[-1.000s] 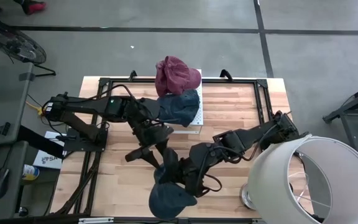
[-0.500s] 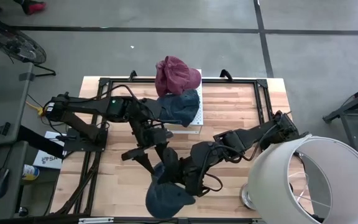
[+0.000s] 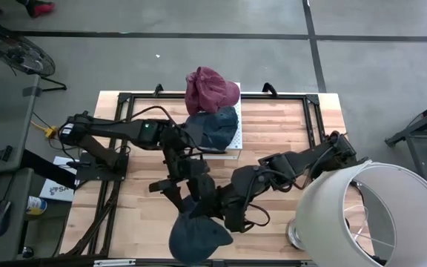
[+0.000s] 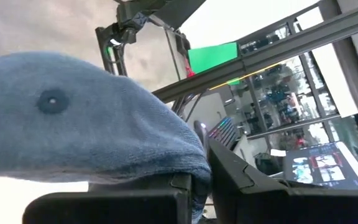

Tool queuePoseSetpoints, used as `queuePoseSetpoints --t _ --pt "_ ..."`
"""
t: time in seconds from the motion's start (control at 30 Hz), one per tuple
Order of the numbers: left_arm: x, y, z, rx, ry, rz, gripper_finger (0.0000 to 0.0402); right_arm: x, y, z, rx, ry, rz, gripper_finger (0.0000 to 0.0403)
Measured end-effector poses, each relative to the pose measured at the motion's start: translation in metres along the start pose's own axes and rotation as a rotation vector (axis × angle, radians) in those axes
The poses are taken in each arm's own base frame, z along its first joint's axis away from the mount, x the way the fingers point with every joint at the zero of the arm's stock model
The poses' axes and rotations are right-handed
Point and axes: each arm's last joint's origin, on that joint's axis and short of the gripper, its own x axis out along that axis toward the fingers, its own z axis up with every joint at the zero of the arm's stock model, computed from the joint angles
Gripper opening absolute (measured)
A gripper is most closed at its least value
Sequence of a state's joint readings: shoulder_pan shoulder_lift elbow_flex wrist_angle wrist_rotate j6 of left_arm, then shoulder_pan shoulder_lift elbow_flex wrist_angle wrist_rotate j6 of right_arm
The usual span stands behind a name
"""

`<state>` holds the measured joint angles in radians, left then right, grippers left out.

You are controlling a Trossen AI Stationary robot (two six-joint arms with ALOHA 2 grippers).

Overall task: Pick & Place hat
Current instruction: Stack the blue cap on top of the other blue cap on the shelf

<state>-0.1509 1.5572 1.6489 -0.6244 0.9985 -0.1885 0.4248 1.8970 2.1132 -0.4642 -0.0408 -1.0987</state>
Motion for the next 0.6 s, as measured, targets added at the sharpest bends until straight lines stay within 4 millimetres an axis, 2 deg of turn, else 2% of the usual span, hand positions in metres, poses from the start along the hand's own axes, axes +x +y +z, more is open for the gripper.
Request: queuePoseSetpoints --t 0.27,0.6 --pt "0.003 0.002 0.005 0.004 -0.011 -0.096 0.0263 -0.001 0.005 -0.002 0.040 0.019 0.058 0.0021" --pt "0.005 0.000 0.005 -0.043 -0.011 -0.099 0.0263 -0.005 0.001 -0.020 0.099 0.072 0.094 0.0021"
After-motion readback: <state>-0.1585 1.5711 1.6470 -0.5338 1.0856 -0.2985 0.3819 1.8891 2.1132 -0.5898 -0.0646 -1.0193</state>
